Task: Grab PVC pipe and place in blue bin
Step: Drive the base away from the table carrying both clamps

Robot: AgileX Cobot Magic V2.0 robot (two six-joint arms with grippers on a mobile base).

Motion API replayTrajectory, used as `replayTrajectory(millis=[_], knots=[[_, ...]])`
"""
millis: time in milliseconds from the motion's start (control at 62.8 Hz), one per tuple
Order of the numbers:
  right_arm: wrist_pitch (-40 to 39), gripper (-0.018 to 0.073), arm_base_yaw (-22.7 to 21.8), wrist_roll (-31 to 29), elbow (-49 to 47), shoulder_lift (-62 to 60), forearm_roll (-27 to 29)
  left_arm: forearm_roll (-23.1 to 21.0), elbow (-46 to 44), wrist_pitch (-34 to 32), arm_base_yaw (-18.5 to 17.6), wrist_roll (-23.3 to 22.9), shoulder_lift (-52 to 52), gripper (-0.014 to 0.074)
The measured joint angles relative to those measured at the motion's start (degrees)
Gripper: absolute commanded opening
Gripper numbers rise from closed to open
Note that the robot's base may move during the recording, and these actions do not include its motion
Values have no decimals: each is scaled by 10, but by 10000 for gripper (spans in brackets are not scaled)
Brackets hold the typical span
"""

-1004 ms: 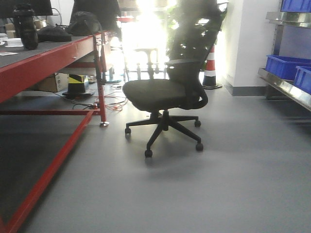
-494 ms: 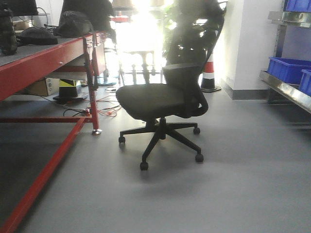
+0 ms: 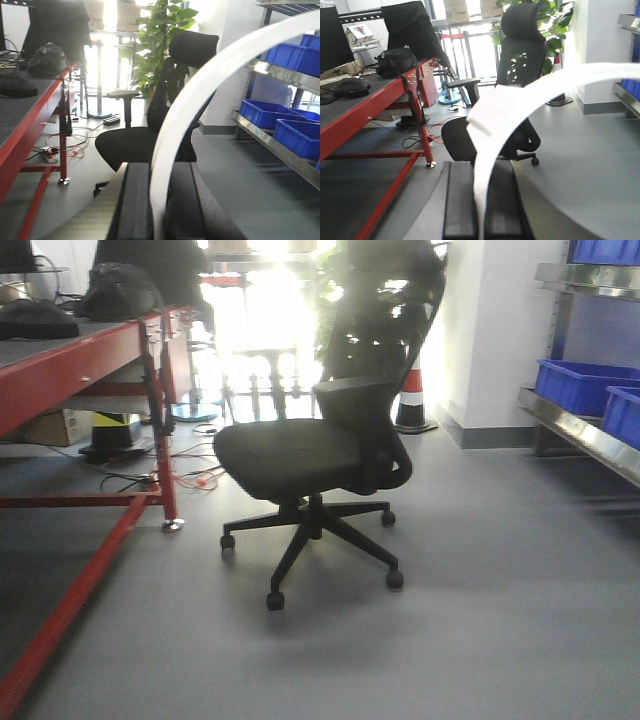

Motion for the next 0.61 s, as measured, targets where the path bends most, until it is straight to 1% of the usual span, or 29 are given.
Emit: replayTrajectory(millis=[605], knots=[[0, -168, 0, 0, 0, 0, 0, 0, 0, 0, 0, 0, 0, -111]])
